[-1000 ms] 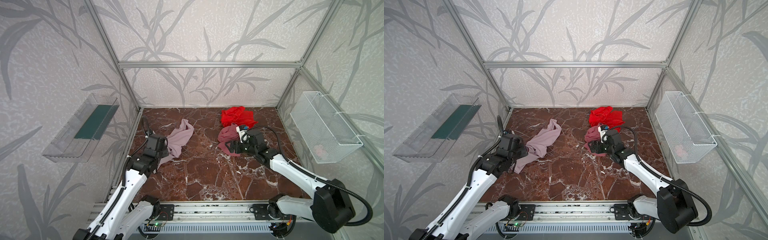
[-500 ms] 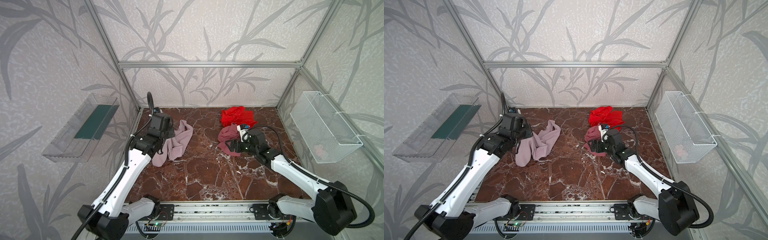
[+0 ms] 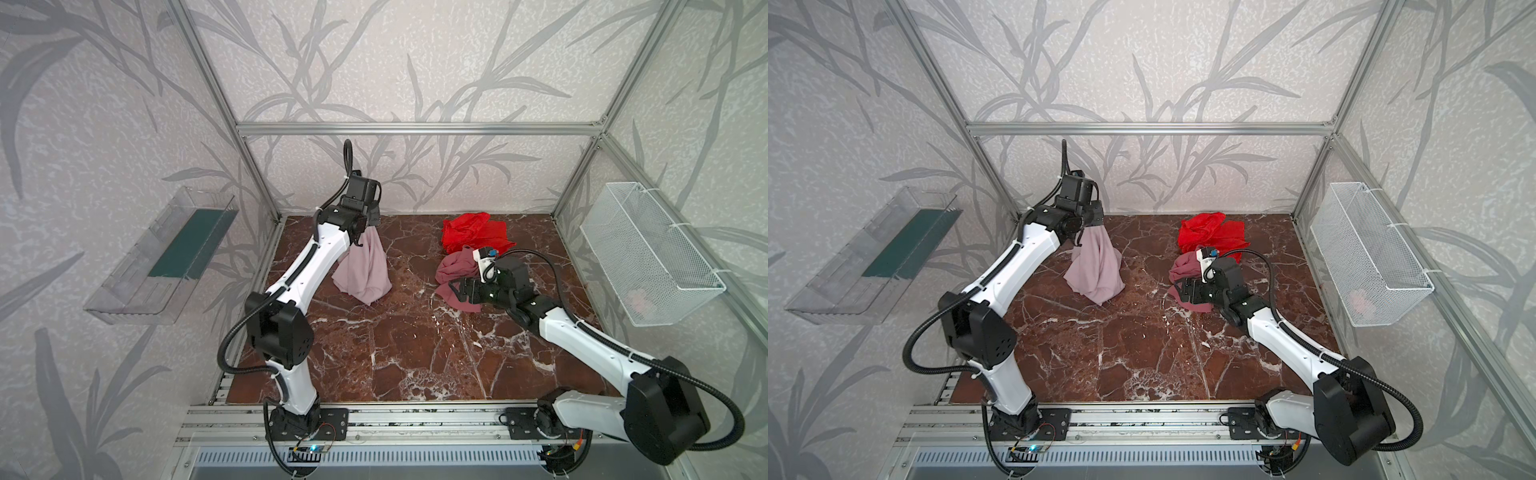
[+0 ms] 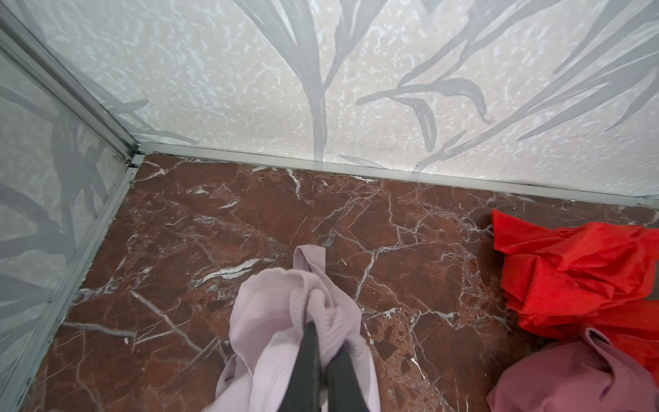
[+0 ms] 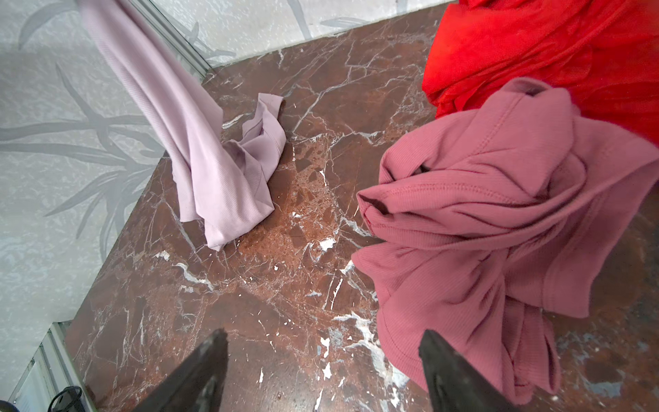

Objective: Pick out a specific cloth from the pile

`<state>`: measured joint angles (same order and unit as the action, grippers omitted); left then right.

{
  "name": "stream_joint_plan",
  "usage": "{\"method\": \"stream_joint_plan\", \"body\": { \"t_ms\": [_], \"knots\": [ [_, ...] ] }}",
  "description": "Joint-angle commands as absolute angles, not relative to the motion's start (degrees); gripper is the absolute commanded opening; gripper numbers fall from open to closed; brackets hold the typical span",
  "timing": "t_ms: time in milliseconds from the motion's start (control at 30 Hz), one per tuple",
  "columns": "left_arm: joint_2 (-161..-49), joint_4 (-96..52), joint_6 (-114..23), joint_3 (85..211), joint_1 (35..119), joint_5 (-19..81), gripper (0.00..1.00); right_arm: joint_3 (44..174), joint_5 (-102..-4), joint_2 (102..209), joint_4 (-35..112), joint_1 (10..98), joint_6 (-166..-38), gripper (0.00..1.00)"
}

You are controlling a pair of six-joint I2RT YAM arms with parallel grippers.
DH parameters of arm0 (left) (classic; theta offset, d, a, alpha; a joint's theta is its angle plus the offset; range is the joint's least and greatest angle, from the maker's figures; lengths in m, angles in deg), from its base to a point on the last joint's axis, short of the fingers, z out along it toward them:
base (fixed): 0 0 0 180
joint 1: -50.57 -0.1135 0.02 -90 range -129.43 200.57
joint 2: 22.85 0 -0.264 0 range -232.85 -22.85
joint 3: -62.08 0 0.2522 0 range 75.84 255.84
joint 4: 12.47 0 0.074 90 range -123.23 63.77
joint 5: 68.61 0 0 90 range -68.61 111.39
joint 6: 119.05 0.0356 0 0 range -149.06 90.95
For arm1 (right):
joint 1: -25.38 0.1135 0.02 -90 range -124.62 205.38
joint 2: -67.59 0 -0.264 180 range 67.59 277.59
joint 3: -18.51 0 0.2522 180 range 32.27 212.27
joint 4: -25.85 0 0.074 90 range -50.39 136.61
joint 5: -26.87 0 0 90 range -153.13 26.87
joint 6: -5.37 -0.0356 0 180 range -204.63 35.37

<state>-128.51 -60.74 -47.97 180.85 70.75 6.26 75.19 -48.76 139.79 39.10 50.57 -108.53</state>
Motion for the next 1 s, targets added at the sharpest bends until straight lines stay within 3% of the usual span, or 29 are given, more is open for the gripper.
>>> {"method": "stream_joint_plan", "body": {
  "t_ms": [0,133,267,367,633,967],
  "knots": [
    [-132.29,-59.01,-46.97,181.78,70.37,6.45,0.00,76.51,-48.09,141.18,37.73,50.70,-108.72,0.84],
    [-136.01,-57.09,-48.04,179.15,69.58,7.79,0.00,77.13,-48.45,141.98,38.46,50.69,-108.01,0.84],
    [-135.93,-57.57,-51.40,175.36,68.68,6.18,0.17,77.89,-48.11,141.99,39.31,50.70,-107.49,0.84],
    [-132.61,-57.02,-51.04,170.86,68.67,4.14,0.21,78.02,-48.27,141.35,40.05,50.65,-106.97,0.84],
    [-120.36,-59.09,-50.31,156.07,71.35,5.78,0.45,76.15,-48.46,139.44,39.45,50.69,-107.50,0.84],
    [-118.29,-61.06,-54.11,146.92,83.82,3.68,0.48,74.72,-48.46,138.86,38.83,50.69,-108.08,0.84]
  ]
}}
